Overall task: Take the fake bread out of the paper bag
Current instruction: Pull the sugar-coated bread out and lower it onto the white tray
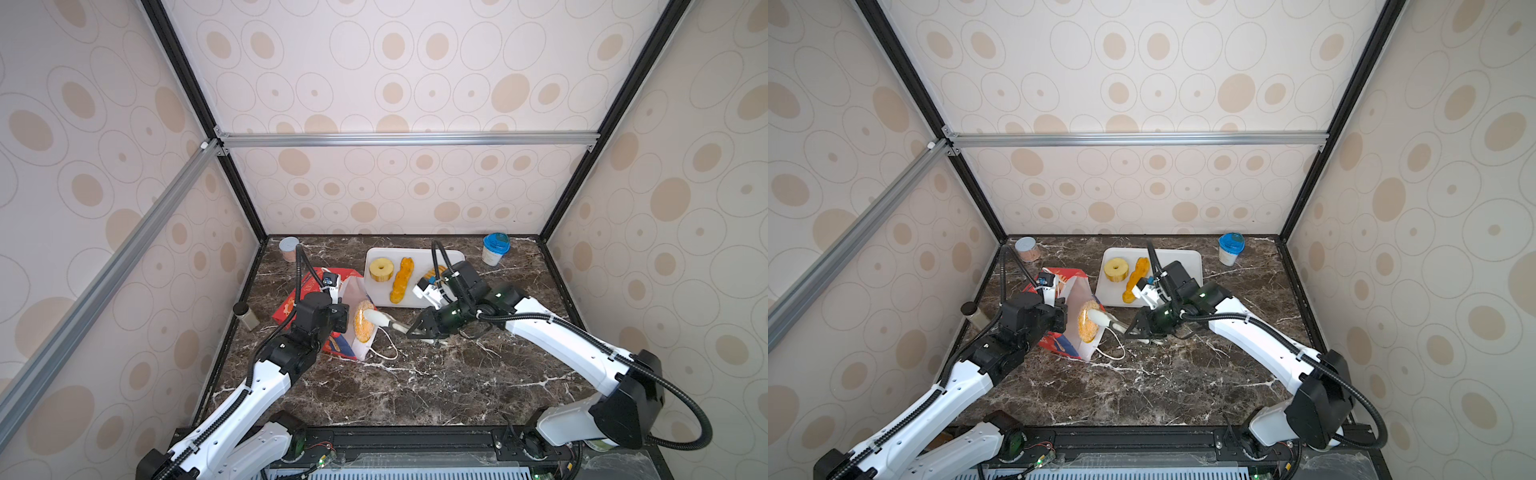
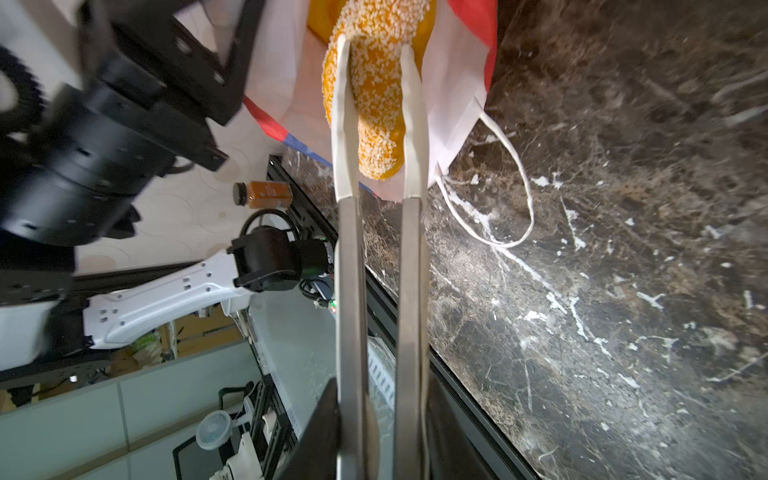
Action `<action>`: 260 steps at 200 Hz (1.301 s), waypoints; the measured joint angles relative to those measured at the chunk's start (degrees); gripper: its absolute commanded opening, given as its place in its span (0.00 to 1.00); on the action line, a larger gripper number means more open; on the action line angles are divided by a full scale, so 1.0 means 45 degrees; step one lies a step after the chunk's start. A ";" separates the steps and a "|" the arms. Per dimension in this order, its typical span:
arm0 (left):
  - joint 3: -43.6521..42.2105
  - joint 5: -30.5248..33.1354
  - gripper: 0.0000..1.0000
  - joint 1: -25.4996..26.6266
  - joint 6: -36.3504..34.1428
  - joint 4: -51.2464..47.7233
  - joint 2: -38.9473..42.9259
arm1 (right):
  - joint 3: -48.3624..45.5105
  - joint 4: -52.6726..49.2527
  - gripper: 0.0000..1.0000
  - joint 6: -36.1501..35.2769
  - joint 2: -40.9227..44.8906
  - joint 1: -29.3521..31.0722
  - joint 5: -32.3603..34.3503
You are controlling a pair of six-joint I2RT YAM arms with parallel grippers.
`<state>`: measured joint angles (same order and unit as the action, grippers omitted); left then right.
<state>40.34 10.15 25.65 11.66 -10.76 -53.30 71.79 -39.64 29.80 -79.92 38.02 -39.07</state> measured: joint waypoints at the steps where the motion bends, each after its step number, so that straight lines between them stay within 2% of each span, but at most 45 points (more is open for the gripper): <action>1: 0.0000 0.0005 0.00 -0.0010 0.0010 0.0010 -0.0015 | -0.0010 0.0015 0.00 0.0005 0.0063 -0.0063 -0.0034; 43: 0.0005 0.0282 0.00 -0.1025 0.0486 0.0573 -0.0384 | -0.0957 0.0704 0.00 0.0534 0.1909 -0.2283 -0.1122; 64: 0.0005 0.0282 0.00 -0.1273 0.0554 0.0578 -0.0432 | -0.1477 0.1311 0.00 0.0962 0.2220 -0.3536 -0.1530; 110: -0.0097 -0.0379 0.00 -0.1311 0.0549 0.0563 0.0427 | -0.1710 0.2958 0.00 0.1355 0.0850 -0.5780 -0.1763; 155: -0.0729 -0.0967 0.00 -0.1311 0.0544 0.0631 0.1370 | -0.2997 0.4896 0.00 0.2103 -0.0437 -0.8451 -0.1749; 260: -0.1059 -0.1914 0.00 -0.1311 0.0204 0.0957 0.1132 | -0.5129 0.6071 0.00 0.2662 -0.0690 -1.0108 -0.2064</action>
<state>35.57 1.54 19.75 12.58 -6.46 -48.21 48.71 -12.32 41.78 -83.02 -7.46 -48.36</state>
